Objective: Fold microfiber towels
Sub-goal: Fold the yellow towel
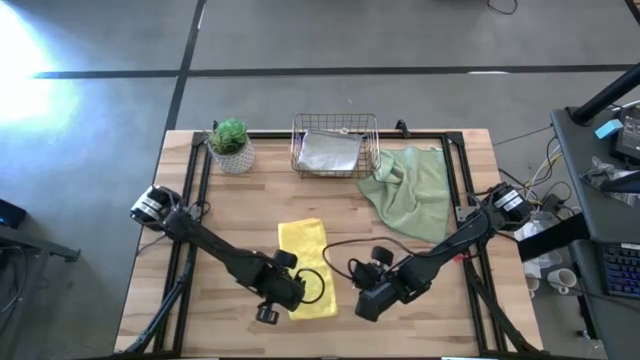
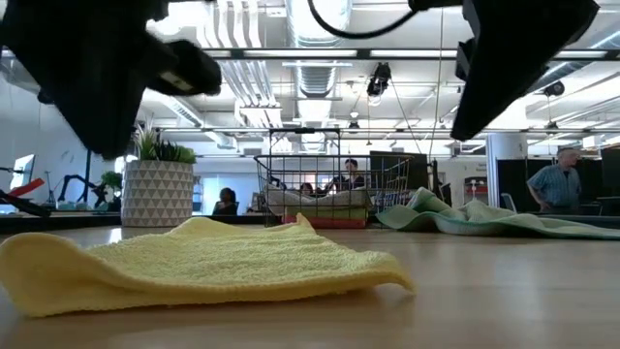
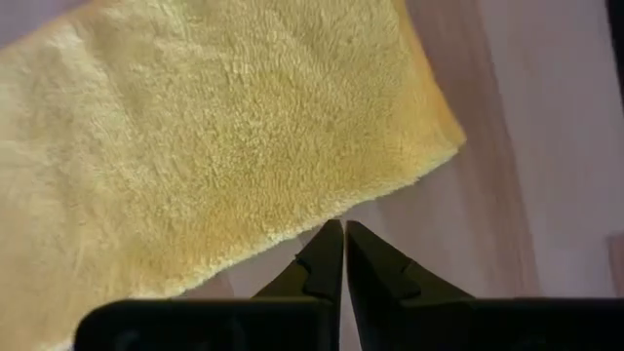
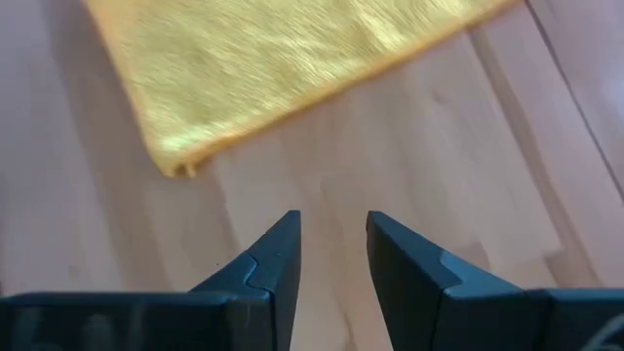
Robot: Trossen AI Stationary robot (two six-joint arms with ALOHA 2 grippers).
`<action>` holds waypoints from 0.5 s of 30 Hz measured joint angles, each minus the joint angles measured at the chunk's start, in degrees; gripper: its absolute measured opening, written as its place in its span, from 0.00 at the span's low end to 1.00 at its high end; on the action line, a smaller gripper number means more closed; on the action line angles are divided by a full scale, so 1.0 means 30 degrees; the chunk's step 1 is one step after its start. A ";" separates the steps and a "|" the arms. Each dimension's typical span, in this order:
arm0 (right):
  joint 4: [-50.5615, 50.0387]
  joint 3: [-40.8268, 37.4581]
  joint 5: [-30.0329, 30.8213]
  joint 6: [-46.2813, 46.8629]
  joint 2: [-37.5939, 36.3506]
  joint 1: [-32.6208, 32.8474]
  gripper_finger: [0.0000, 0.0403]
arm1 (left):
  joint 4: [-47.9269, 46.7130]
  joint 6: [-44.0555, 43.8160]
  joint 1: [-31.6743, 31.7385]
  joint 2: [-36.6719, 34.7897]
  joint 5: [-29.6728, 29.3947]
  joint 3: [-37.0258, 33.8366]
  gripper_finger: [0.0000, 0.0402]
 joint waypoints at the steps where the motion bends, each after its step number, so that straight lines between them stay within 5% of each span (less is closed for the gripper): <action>1: 0.0292 0.0000 0.0000 -0.0214 0.0000 0.0000 0.27 | -0.0492 -0.0115 0.0002 -0.0023 -0.0007 0.0278 0.01; 10: 0.0865 0.0000 -0.0029 -0.0899 0.0000 -0.0095 0.27 | -0.7253 -0.2471 0.0041 -0.0734 -0.1825 0.2958 0.19; 15: 0.1334 0.0000 -0.0175 -0.1020 0.0000 -0.0100 0.29 | -0.8211 -0.3467 -0.0034 -0.1667 -0.2157 0.3323 0.27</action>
